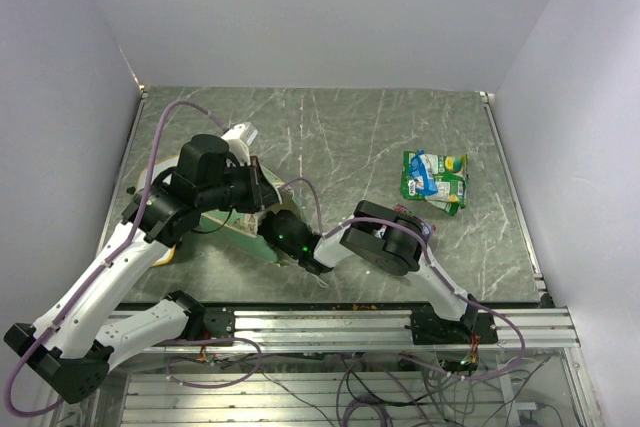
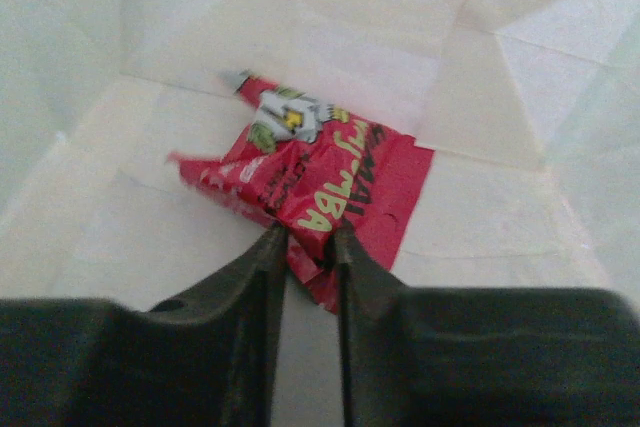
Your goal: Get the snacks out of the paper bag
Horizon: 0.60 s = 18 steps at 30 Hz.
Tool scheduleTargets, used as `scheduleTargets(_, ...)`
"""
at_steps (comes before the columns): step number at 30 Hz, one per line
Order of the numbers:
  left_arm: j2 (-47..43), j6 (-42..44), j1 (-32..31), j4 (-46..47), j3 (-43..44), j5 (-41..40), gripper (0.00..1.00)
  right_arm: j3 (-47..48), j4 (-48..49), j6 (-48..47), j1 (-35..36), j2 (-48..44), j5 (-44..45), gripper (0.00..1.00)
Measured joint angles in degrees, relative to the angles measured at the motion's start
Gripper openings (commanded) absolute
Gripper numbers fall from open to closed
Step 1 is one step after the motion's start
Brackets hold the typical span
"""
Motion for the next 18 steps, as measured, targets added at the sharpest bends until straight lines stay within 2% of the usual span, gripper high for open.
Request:
scheduleTargets(5,-0.8,-0.7,0.0,-1.6,-1.0,-3.6,0.07,-1.1,-2.3,-2.3,-1.4,-1.8,2.6,0.00)
scheduleTargets(12,-0.8,-1.7,0.0,-1.8,-2.6,-6.2,0.07,-5.9,-2.2,-5.3,-2.5,-5.4,6.3,0.00)
scheduleTargets(18,1.2,-1.7,0.0,-1.7,-2.7,-6.2,0.07,-13.9,2.3,-7.1,-2.9,-10.7,5.9,0.00)
